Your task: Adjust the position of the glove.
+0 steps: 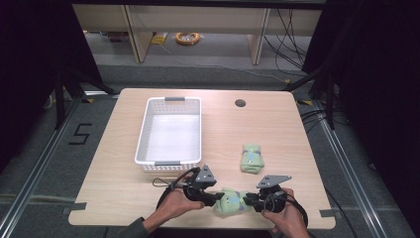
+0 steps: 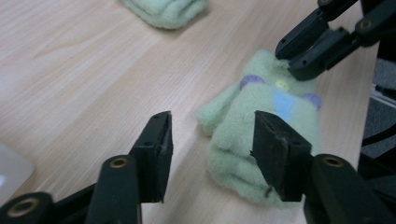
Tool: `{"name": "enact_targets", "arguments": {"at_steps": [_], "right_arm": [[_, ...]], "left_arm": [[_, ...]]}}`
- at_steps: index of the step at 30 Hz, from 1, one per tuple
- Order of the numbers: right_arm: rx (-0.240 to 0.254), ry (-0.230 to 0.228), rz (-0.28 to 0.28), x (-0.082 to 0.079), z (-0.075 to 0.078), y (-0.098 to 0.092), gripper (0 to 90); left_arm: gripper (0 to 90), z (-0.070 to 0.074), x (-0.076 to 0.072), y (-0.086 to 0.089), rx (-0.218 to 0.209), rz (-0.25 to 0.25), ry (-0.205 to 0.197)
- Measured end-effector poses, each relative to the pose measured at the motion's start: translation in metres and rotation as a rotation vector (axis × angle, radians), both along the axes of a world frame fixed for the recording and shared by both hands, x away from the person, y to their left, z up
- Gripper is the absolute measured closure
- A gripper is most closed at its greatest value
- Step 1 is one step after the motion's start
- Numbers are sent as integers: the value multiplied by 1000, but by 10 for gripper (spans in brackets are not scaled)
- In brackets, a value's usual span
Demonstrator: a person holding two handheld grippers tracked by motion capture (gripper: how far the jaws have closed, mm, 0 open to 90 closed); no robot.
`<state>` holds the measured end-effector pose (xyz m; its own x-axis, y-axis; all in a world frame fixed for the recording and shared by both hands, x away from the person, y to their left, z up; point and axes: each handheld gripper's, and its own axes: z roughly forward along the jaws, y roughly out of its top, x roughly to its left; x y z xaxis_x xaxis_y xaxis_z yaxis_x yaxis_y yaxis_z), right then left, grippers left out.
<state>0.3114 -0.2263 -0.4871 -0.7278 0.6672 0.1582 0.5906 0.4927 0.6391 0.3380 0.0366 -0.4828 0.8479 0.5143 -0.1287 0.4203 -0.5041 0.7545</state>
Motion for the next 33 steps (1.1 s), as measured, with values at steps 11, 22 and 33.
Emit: {"name": "enact_targets", "arguments": {"at_steps": [11, 22, 33], "right_arm": [[1, -81, -105, 17, 24, -19, 586], [-52, -104, -174, 66, 35, -36, 572], [-128, -40, -200, 108, 28, -30, 578]], "left_arm": [[376, 4, -23, 29, -47, 71, 19], [378, 5, -23, 34, -53, 73, 33], [382, 5, -23, 37, -74, 96, 48]]}}
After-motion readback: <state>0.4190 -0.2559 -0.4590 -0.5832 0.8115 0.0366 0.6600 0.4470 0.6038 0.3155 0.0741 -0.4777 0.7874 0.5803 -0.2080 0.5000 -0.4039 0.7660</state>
